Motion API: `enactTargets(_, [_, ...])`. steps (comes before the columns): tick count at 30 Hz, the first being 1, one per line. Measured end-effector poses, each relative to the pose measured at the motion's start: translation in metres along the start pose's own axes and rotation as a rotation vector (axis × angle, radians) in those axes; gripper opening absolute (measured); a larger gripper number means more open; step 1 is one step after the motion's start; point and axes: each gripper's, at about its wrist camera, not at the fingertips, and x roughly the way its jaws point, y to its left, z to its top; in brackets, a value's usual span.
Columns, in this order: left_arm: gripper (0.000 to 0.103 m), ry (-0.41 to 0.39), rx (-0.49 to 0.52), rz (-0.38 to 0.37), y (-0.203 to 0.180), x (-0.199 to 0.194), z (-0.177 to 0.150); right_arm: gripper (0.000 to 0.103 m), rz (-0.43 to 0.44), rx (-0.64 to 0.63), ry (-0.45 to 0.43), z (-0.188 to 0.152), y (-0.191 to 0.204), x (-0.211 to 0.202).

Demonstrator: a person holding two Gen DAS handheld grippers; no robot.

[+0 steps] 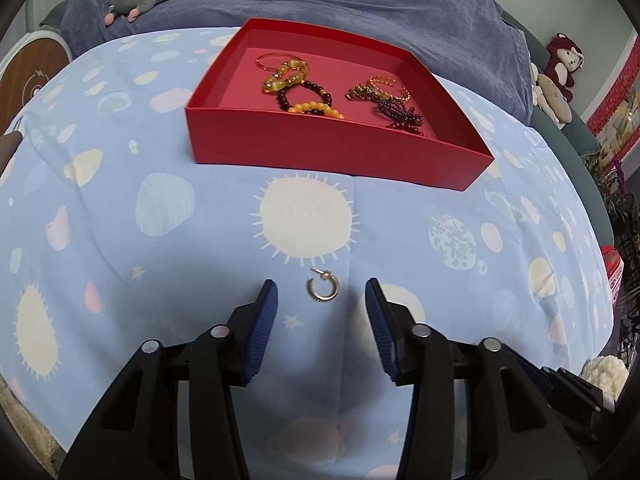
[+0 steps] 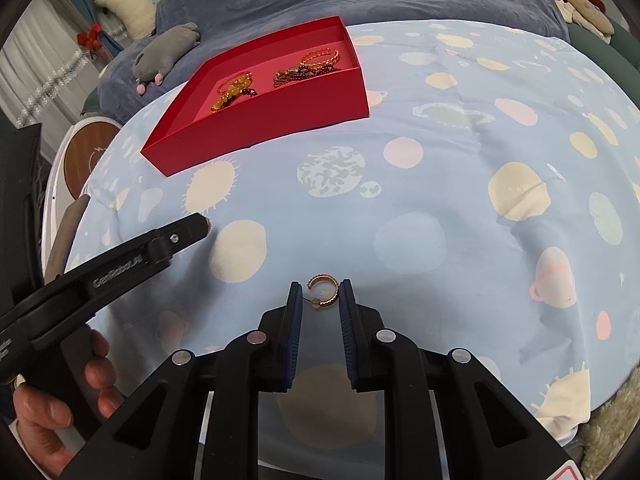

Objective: Organize jewelry
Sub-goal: 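Grasp one gold hoop earring with the right gripper while the left gripper grasps the other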

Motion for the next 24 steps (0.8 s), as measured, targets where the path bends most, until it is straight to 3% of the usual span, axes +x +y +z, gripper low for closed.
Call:
enactTargets(10, [0.017,-0.006,0.045,0.058,-0.004,0.007,0.000,0.017,0.004,0.010,0.008,-0.001,-0.002,0.002])
enactTargets(24, [0.017,0.006,0.033,0.069,0.001,-0.004,-0.008,0.017,0.009,-0.004,-0.010,0.000,0.003,-0.005])
